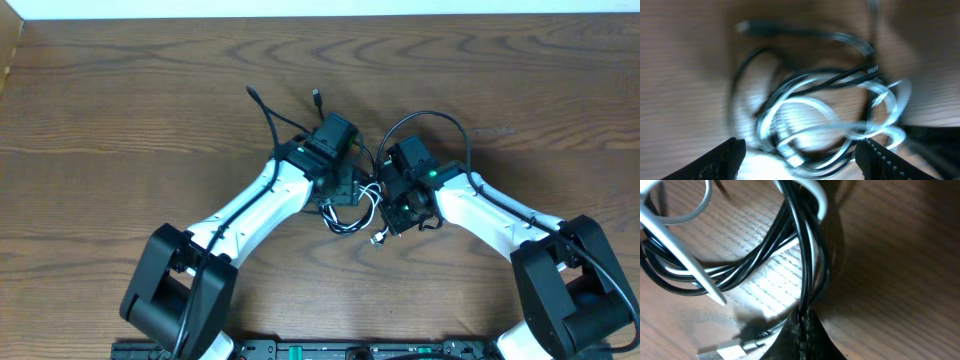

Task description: Untangle cables

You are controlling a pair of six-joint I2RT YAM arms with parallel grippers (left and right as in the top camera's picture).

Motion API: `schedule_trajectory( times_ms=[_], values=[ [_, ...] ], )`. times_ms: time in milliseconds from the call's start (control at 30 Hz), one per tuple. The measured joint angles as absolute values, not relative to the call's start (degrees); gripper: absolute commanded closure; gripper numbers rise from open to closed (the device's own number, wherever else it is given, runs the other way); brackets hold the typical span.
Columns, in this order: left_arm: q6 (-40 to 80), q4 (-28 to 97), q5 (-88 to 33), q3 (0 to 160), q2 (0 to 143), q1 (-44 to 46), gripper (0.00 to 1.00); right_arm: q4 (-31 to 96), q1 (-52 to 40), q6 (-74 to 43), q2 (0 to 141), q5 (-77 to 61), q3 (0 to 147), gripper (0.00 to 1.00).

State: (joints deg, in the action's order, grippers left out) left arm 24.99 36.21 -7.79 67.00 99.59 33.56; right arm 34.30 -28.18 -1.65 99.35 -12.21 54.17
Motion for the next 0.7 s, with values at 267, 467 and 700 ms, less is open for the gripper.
schedule_trajectory(
  times_ms=[267, 467, 700],
  values=[
    [32.3, 33.5, -8.8, 65.5, 101.0, 34.9, 0.29, 35.4, -25.5, 2.0, 99.4, -20.9, 53.8, 0.99],
    [32.0, 33.7, -10.5, 63.2, 102.8, 34.9, 0.32, 39.0, -22.0, 7.8, 99.4, -27.9, 53.7, 0.99],
    [26.6, 36.7, -11.9, 63.0, 102.8, 34.9, 0.35, 40.3, -17.2, 13.0, 99.4, -37.6, 53.6, 0.99]
  ],
)
